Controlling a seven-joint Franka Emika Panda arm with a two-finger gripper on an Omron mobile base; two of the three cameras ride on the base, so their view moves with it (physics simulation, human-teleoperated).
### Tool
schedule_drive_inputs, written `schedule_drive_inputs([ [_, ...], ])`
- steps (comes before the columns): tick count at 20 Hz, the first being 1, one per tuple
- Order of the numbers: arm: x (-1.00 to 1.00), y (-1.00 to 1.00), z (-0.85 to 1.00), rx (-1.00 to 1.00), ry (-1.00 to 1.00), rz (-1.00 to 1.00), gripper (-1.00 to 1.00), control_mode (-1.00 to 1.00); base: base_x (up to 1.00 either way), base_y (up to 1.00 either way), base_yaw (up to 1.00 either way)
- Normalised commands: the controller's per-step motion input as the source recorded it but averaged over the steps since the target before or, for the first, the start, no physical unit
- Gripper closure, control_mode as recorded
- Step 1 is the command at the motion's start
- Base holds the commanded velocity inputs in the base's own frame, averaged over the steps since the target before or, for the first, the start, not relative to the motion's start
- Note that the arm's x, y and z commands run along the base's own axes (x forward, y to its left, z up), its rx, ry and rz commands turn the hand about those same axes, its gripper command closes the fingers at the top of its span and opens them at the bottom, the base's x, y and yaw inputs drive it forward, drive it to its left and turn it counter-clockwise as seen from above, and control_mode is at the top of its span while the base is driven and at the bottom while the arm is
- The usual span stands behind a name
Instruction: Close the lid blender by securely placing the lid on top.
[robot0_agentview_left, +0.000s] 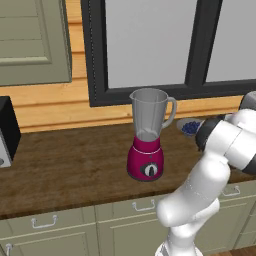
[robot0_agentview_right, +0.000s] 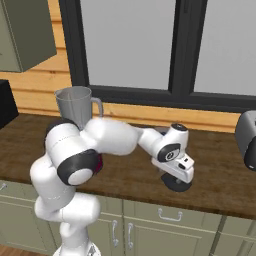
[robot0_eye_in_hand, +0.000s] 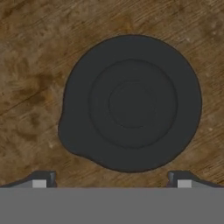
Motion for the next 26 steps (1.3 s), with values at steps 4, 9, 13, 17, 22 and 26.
schedule_drive_inputs([
  [4, 0.13, -0.30, -0.30, 0.00, 0.03, 0.00, -1.00, -1.00, 0.00, 0.00, 0.00],
  [9, 0.20, -0.23, -0.25, 0.00, 0.00, 0.00, -1.00, -1.00, 0.00, 0.00, 0.00],
  [13, 0.34, -0.10, -0.15, 0.00, 0.00, 0.00, -1.00, -1.00, 0.00, 0.00, 0.00],
  [17, 0.37, 0.00, -0.06, 0.00, 0.00, 0.00, -1.00, -1.00, 0.00, 0.00, 0.00],
  [22, 0.20, 0.10, -0.15, 0.00, 0.00, 0.00, -1.00, -1.00, 0.00, 0.00, 0.00],
  [26, 0.07, 0.13, -0.34, 0.00, 0.00, 0.00, 1.00, -1.00, 0.00, 0.00, 0.00],
])
